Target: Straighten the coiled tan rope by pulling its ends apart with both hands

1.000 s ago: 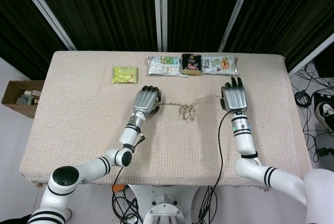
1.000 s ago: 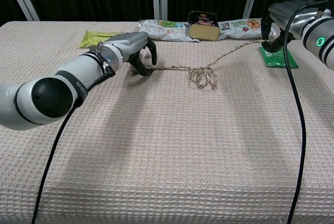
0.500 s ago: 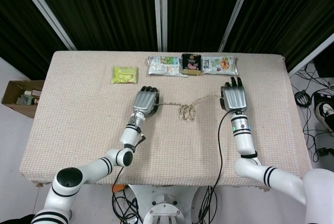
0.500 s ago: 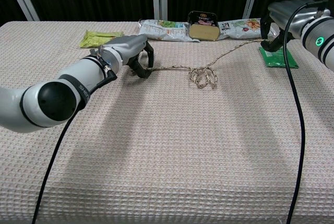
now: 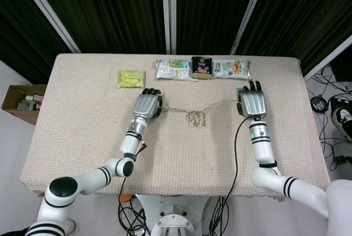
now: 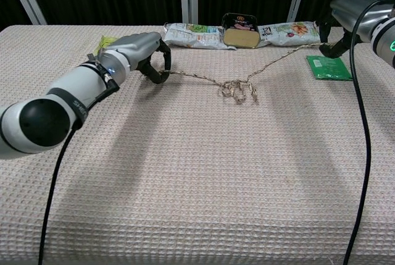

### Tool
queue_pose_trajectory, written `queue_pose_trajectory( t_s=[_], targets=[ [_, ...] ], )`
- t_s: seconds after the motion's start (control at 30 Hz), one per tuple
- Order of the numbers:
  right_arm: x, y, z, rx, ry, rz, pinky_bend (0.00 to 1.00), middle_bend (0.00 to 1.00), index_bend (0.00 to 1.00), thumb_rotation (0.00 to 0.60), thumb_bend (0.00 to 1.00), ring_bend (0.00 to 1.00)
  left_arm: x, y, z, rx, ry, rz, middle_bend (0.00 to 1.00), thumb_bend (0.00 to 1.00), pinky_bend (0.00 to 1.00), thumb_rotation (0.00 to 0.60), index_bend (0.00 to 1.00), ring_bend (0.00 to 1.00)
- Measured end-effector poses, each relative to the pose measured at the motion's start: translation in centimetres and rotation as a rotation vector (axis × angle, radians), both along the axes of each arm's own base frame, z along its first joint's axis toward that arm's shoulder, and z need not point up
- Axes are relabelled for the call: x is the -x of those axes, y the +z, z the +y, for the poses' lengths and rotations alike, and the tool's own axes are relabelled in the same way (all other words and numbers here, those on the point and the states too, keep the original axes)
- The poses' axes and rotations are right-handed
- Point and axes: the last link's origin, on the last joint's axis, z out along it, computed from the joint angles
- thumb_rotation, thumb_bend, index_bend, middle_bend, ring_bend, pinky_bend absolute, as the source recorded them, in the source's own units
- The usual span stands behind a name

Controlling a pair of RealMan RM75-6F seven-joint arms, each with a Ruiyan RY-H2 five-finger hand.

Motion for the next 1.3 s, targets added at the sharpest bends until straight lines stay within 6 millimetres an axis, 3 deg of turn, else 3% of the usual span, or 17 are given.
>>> queue_pose_trajectory(
  t_s=[0.1, 0.3, 0.5, 0.7, 1.3],
  targets=[
    [0.8, 1.2, 0.4, 0.017, -0.003, -0.010, 0.15, 0.38, 0.67, 0.600, 0.53, 0.11, 1.9, 1.7, -0.5, -0.033, 0.010, -0.018, 0.23, 0.54, 0.14, 0.600, 0.61, 0.13],
    [3.5, 4.0, 2.0, 0.050, -0.044, -0.058, 0.14, 0.38, 0.67, 0.600, 0.53, 0.11, 9.1, 7.0, -2.9, -0.124, 0.101, -0.036, 0.23, 0.54, 0.14, 0.600, 0.61, 0.13],
    [6.4, 5.4, 4.2, 0.064, -0.091, -0.090, 0.15, 0.37, 0.67, 0.600, 0.53, 0.11, 14.9, 10.4, -5.0, -0.170, 0.190, -0.011, 0.23, 0.53, 0.14, 0.600, 0.61, 0.13],
    [8.3, 5.5, 5.2, 0.064, -0.121, -0.090, 0.15, 0.36, 0.67, 0.600, 0.53, 0.11, 17.3, 11.5, -5.6, -0.171, 0.233, 0.021, 0.23, 0.54, 0.14, 0.600, 0.61, 0.13],
    [11.1, 4.6, 5.3, 0.068, -0.169, -0.058, 0.15, 0.36, 0.68, 0.600, 0.53, 0.11, 21.3, 12.8, -6.1, -0.166, 0.331, 0.049, 0.23, 0.54, 0.14, 0.600, 0.61, 0.13]
  ],
)
